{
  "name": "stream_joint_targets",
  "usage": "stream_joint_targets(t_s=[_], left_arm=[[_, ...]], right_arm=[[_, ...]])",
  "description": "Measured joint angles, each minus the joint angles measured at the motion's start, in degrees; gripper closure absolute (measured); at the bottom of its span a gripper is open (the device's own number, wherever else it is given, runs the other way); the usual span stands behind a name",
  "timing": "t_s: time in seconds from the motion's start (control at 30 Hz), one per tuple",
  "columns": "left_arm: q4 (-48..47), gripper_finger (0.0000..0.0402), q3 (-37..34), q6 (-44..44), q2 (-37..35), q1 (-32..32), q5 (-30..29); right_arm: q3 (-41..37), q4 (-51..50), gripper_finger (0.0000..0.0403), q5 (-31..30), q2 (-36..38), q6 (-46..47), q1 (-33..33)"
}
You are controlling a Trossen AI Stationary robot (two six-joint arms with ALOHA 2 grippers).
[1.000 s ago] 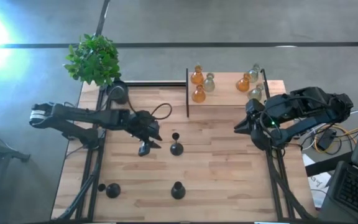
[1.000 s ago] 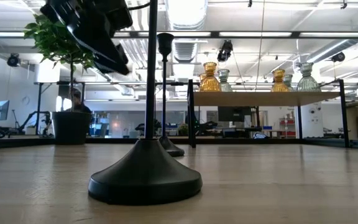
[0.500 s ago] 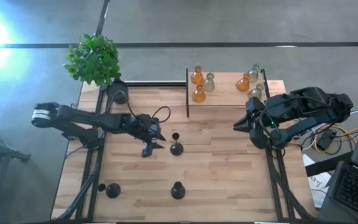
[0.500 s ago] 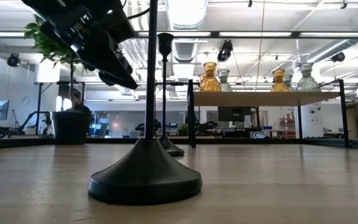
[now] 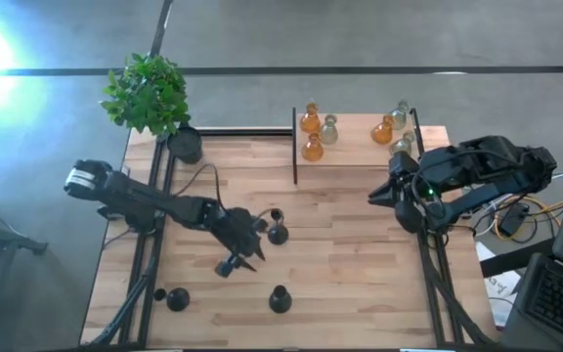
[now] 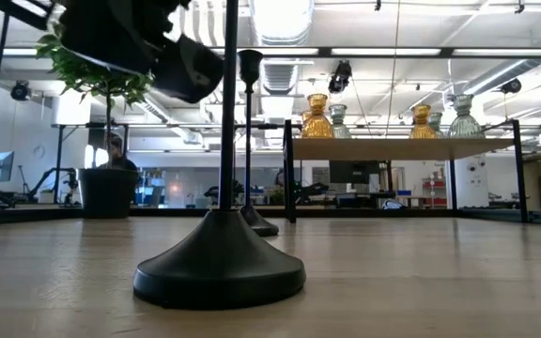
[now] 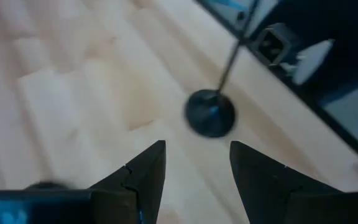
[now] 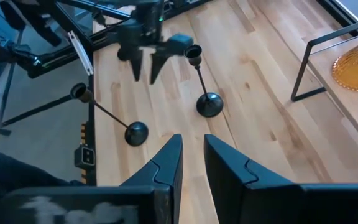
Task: Pick & Place candle stick holders
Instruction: Put the bottom right black candle holder on the shelf
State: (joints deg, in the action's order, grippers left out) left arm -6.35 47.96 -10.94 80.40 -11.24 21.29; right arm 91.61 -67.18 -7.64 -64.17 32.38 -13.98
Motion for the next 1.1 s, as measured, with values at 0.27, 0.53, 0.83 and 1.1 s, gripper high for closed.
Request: stream_joint_targets(t_s=[0.27,0.53,0.83,1.1], left_arm=[[0.04,0.0219,6.17,-7.81,6.39,-4.40,0.76],[1.40,0.0219,9.94,-12.62,11.28,-4.57,2.47],[8.39,0.0219,12.13,-12.54,15.48,-5.72,4.80],[10.04,0.0234,14.29,-12.46,18.29,-6.11,8.62]], right_arm=[[0.00,-0.09,0.0344,-1.46,0.03,-1.53,0.00],[0.00,-0.11,0.0340,-2.96,0.03,-1.97,0.00],[0.00,-0.15,0.0349,-2.91,0.03,-1.68,0.00],[0.00,-0.48,0.0351,-2.91,0.03,-1.64,0.00]])
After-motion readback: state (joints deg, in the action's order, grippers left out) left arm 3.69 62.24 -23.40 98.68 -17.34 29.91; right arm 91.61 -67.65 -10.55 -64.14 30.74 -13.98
